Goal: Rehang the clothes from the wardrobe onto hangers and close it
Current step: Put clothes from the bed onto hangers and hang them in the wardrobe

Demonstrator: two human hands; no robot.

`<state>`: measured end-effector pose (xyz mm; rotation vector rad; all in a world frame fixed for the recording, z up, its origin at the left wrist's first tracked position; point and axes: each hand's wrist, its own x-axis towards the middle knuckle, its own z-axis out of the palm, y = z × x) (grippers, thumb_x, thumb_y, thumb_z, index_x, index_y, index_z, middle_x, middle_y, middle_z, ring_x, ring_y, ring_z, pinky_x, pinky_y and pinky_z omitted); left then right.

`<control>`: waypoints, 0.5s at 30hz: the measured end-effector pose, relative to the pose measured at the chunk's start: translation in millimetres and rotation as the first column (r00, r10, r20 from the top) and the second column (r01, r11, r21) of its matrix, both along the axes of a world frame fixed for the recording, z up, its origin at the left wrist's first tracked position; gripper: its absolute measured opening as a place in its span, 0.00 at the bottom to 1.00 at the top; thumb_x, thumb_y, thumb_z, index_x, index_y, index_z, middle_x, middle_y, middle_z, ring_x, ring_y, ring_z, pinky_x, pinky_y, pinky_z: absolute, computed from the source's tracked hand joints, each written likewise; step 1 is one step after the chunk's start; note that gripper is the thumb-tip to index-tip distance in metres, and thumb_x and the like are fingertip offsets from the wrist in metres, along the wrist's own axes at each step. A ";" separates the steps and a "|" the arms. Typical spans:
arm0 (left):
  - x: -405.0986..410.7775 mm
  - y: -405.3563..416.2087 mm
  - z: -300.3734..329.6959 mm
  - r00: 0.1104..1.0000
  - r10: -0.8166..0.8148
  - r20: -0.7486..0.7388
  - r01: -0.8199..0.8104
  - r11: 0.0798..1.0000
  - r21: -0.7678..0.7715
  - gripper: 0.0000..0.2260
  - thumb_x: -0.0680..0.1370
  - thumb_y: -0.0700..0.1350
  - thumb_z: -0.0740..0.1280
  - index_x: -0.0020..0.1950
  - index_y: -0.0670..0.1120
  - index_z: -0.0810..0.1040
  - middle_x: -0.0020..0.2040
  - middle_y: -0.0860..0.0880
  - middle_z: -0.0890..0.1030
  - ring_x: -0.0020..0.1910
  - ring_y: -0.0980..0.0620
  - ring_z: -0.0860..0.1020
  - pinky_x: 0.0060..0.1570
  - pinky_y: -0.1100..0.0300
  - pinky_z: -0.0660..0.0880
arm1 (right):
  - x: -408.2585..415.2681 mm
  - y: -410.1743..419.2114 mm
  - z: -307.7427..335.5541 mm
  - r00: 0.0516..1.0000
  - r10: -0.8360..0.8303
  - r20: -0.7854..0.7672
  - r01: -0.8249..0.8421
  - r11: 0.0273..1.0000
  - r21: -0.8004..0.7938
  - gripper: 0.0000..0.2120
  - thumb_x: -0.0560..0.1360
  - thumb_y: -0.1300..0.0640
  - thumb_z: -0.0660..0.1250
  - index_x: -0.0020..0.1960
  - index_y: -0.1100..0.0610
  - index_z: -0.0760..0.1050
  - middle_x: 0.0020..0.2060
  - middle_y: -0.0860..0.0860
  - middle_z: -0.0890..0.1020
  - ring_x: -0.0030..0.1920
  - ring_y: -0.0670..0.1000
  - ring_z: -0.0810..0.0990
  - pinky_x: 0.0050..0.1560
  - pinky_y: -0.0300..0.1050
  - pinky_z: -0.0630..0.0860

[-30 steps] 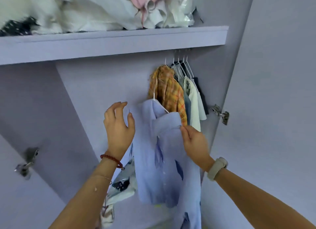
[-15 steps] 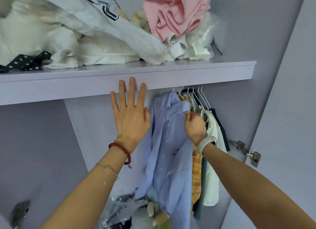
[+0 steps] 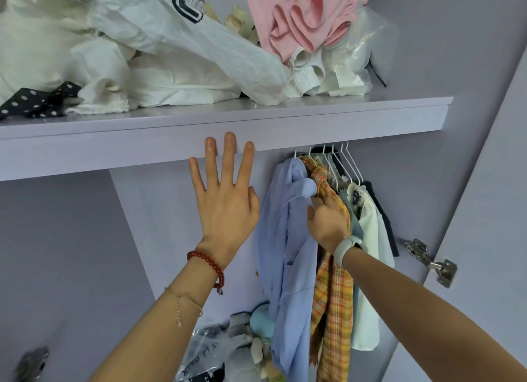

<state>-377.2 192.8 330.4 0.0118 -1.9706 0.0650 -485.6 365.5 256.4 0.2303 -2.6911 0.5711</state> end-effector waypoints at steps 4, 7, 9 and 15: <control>0.2 3.7 -0.8 0.999 -0.035 0.013 0.035 0.998 0.049 0.33 0.70 0.41 0.67 0.74 0.46 0.60 0.74 0.40 0.57 0.72 0.40 0.47 0.69 0.38 0.46 | 4.6 12.9 3.5 0.986 -0.098 -0.133 0.120 0.978 0.171 0.19 0.79 0.50 0.54 0.69 0.50 0.65 0.70 0.60 0.61 0.67 0.61 0.62 0.61 0.57 0.62; 1.1 3.6 -0.6 0.998 -0.054 0.024 0.052 0.997 0.062 0.33 0.70 0.41 0.67 0.74 0.46 0.59 0.74 0.41 0.56 0.72 0.41 0.47 0.68 0.36 0.48 | -2.7 14.9 7.2 0.993 -0.017 0.115 0.012 0.999 0.048 0.23 0.81 0.51 0.49 0.75 0.46 0.49 0.73 0.61 0.54 0.67 0.65 0.64 0.61 0.58 0.67; 2.2 2.3 -0.2 0.998 -0.058 0.033 0.056 0.997 0.059 0.33 0.70 0.41 0.67 0.74 0.47 0.59 0.74 0.43 0.54 0.73 0.41 0.47 0.67 0.34 0.49 | -6.0 11.1 6.8 0.991 0.033 0.130 -0.036 0.999 0.022 0.27 0.81 0.56 0.50 0.75 0.54 0.41 0.69 0.62 0.63 0.60 0.64 0.71 0.53 0.54 0.70; 5.3 -1.8 0.1 0.995 -0.066 0.072 0.062 0.997 0.056 0.33 0.70 0.41 0.67 0.74 0.48 0.60 0.75 0.42 0.58 0.73 0.42 0.48 0.67 0.33 0.49 | -0.6 -8.5 -1.1 0.989 0.135 0.061 -0.139 0.988 0.067 0.28 0.78 0.64 0.53 0.75 0.58 0.47 0.65 0.59 0.67 0.49 0.64 0.76 0.36 0.48 0.65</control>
